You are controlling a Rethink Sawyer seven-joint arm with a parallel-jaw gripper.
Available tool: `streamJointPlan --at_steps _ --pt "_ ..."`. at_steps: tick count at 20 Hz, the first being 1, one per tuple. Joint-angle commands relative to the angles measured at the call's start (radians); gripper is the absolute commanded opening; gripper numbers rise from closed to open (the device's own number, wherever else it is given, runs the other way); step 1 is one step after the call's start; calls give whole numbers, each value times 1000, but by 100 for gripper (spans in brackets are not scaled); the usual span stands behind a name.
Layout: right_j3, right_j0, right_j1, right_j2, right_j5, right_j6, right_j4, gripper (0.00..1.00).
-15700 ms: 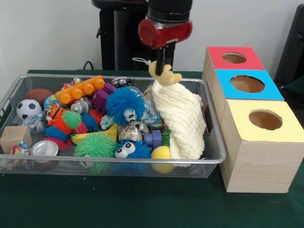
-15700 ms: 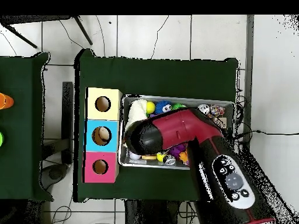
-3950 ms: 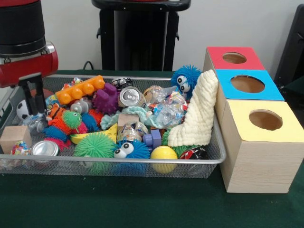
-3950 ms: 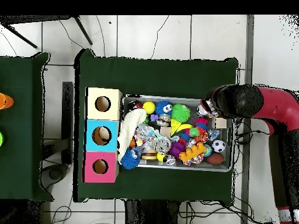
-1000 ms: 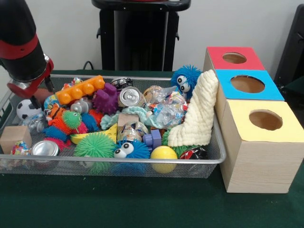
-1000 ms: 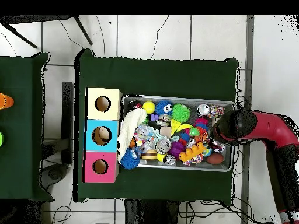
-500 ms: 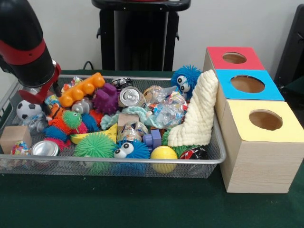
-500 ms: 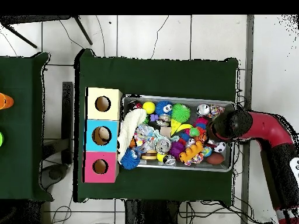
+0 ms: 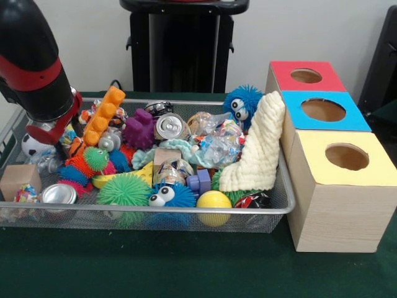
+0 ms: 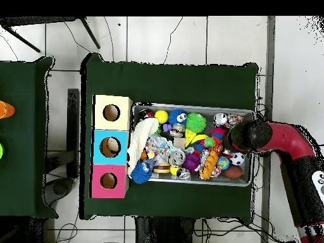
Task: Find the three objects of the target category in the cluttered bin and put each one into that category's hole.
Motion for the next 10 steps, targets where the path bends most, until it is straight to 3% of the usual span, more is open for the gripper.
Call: streamJointPlan --at_steps 1,10 --pt "-50 7 72 15 -73 -295 -67 100" --pt "-72 15 88 7 -70 -281 -76 100"
